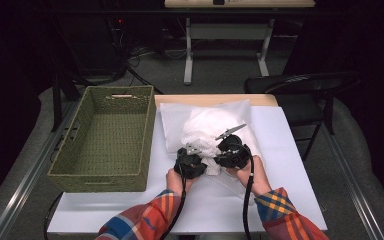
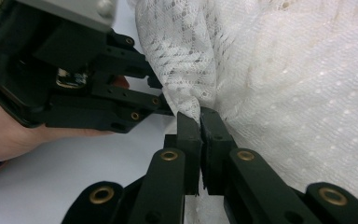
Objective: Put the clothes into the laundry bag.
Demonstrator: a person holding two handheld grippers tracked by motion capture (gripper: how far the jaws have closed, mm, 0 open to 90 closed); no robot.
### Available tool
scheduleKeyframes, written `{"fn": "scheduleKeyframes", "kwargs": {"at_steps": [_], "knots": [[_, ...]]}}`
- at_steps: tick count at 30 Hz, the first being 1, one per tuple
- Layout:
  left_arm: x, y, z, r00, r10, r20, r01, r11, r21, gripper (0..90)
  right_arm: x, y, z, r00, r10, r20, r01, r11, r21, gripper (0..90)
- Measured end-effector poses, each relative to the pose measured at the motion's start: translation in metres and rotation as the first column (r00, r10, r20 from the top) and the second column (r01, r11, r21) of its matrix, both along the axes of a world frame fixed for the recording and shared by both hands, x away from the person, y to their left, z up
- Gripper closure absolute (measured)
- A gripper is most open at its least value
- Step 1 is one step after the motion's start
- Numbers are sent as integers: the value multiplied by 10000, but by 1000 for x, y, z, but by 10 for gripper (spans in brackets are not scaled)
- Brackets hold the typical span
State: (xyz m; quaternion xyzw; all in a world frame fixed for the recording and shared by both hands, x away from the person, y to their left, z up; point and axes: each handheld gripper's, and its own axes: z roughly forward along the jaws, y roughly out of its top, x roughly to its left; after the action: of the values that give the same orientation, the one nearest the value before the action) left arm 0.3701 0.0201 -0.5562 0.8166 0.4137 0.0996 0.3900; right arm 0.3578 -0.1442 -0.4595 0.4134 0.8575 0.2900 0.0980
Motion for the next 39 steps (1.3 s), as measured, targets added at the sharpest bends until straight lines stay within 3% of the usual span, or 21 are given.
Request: {"fn": "scheduleKeyframes", "kwargs": {"at_steps": [3,8,13,17,27,31,32,34,36,39], "knots": [[-1,3,-4,9998,-121,-126,124,9996,235,689,0,0,0,10000,26,8,-26,10000,13,878],[-9,8,-2,9993,-363,40,358,9956,869,537,-1,0,0,10000,18,19,-18,10000,16,878],[-15,6,-3,9988,-358,322,310,9900,1376,537,0,1,0,10000,88,8,-88,10000,-41,876],[-18,7,-2,9988,-358,322,308,9892,1431,542,-1,1,1,10000,53,-10,-53,10000,-22,877],[-22,14,-5,9952,-744,640,658,9897,1274,692,-2,0,1,10000,-23,-1,23,10000,-19,877],[-22,19,-6,9909,-1091,791,980,9864,1319,837,-2,0,1,10000,-64,-39,64,10000,4,877],[-21,22,-8,9864,-1355,930,1230,9840,1286,866,-2,1,1,10000,-29,-24,28,10000,-20,877],[-20,24,-8,9874,-1331,851,1238,9866,1062,885,-2,0,1,10000,19,6,-19,10000,-34,879],[-20,24,-8,9871,-1333,882,1233,9862,1107,889,-3,1,0,10000,2,29,-2,10000,-50,880],[-20,30,-6,9912,-1214,521,1168,9897,832,891,-2,1,-1,10000,-34,-22,33,9999,-103,880]]}}
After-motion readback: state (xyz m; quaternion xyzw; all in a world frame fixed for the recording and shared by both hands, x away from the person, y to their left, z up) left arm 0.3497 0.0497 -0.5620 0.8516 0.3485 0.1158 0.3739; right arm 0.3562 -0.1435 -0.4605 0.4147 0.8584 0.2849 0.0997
